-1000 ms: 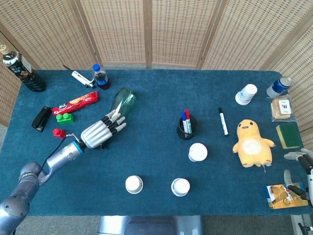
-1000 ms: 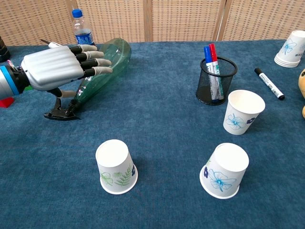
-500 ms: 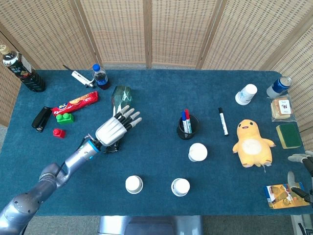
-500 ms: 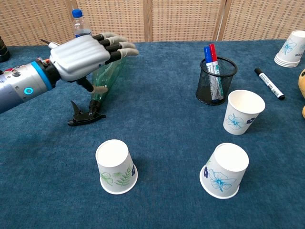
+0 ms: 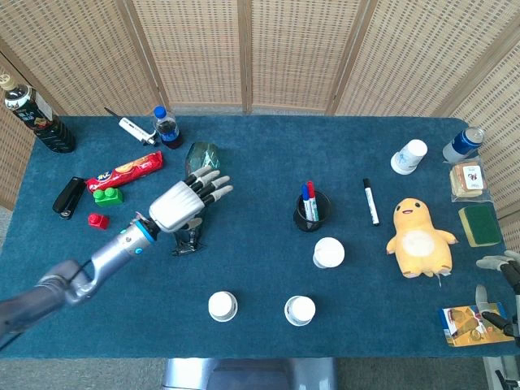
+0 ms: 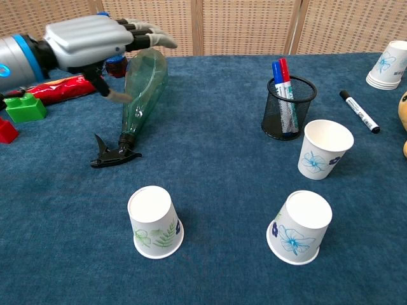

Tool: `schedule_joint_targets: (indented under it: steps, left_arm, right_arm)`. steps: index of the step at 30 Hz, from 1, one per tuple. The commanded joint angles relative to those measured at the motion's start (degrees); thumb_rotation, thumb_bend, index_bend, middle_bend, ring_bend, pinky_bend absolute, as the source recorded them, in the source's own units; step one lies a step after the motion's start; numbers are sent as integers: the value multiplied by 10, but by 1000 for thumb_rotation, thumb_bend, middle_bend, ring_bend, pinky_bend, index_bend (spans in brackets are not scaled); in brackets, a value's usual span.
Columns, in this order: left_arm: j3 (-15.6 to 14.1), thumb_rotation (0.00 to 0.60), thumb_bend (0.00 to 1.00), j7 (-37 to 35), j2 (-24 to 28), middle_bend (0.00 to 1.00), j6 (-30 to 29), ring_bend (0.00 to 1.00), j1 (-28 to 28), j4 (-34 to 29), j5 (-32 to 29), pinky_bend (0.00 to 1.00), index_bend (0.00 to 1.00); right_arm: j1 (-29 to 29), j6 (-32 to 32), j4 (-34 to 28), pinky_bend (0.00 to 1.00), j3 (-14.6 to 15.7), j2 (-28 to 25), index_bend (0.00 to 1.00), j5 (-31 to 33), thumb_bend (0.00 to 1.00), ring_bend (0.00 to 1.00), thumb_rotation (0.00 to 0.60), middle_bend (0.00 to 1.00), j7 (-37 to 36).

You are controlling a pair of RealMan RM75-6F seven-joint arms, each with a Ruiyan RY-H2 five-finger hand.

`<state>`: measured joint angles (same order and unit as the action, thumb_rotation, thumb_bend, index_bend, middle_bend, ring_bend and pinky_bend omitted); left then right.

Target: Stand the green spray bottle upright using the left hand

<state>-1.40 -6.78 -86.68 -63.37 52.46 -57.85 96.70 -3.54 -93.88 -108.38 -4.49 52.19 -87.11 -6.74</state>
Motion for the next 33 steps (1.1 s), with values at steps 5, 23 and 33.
schedule_joint_targets:
  steps: [5, 23, 33]
  left_arm:
    - [-49, 600, 281, 49, 83, 0, 112, 0, 25, -67, 12, 0, 0]
    - [-67, 600, 282, 130, 18, 0, 101, 0, 41, 16, 77, 0, 22]
    - [-73, 600, 280, 108, -18, 0, 103, 0, 47, 71, 83, 0, 59]
  right_arm:
    - [4, 5, -1, 276, -1, 3, 361, 0, 512, 195, 600, 352, 4]
    - [-2, -4, -6, 276, -1, -1, 362, 1, 511, 196, 600, 352, 5]
    - [-5, -5, -5, 277, -2, -2, 364, 6, 511, 195, 600, 352, 1]
